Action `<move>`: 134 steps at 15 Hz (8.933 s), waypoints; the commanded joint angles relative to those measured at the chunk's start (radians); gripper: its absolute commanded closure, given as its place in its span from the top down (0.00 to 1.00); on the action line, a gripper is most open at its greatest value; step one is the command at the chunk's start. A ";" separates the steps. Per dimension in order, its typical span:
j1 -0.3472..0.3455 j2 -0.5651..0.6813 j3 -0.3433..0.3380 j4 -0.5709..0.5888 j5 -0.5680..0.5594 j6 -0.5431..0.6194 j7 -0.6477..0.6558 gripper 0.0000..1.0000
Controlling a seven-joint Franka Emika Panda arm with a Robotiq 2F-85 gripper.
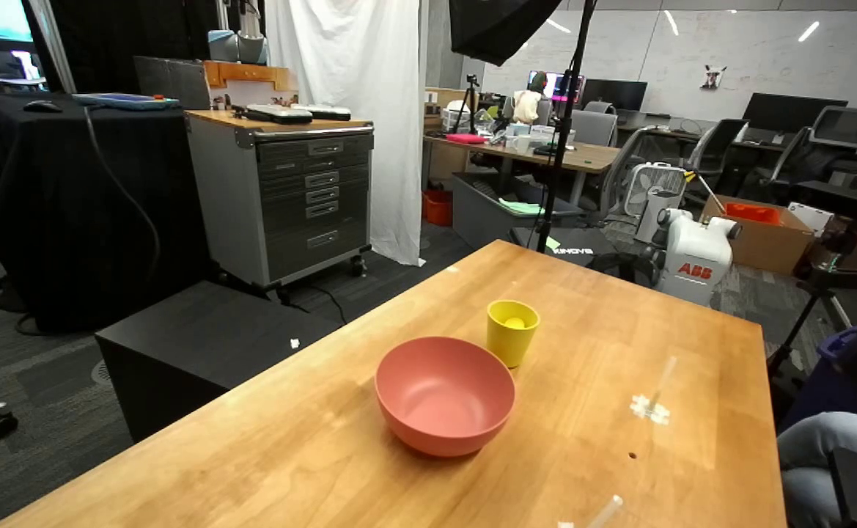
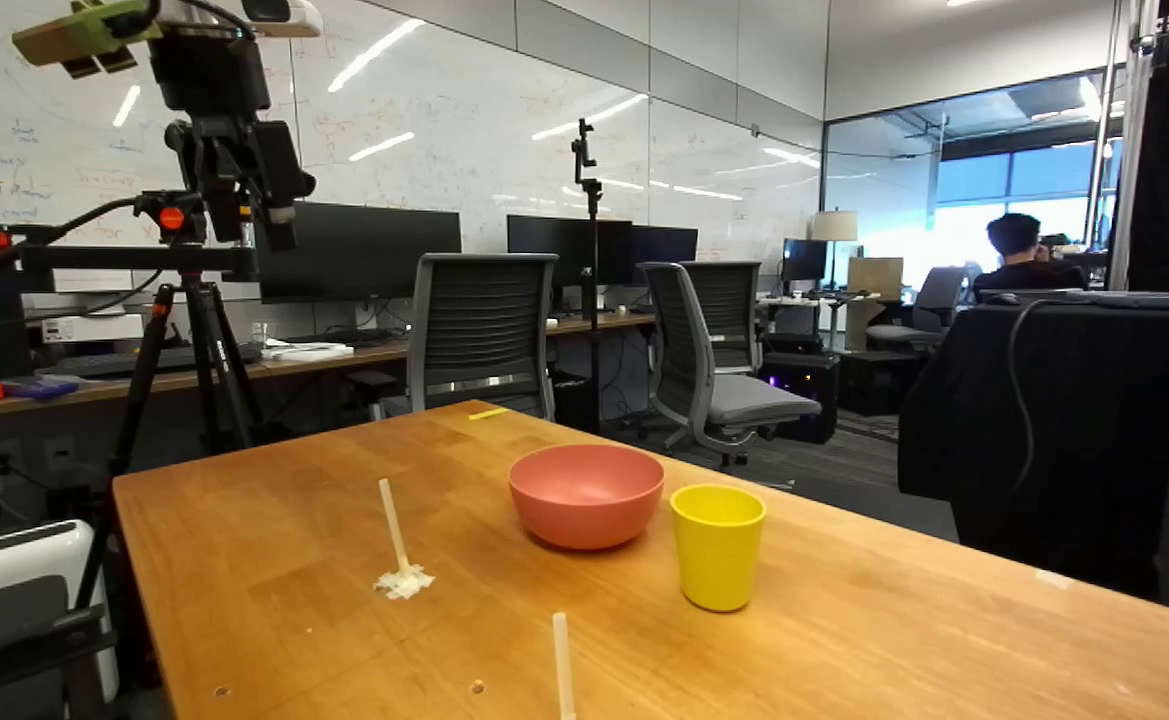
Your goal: Pour the contents of the yellow cup into the bowl
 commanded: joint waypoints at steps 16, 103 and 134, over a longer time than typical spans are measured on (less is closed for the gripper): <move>-0.077 0.020 -0.035 0.068 -0.075 -0.023 0.027 1.00; -0.479 1.097 -0.283 0.698 0.014 0.284 -0.100 1.00; -0.485 1.099 -0.245 0.621 0.017 0.358 -0.092 0.64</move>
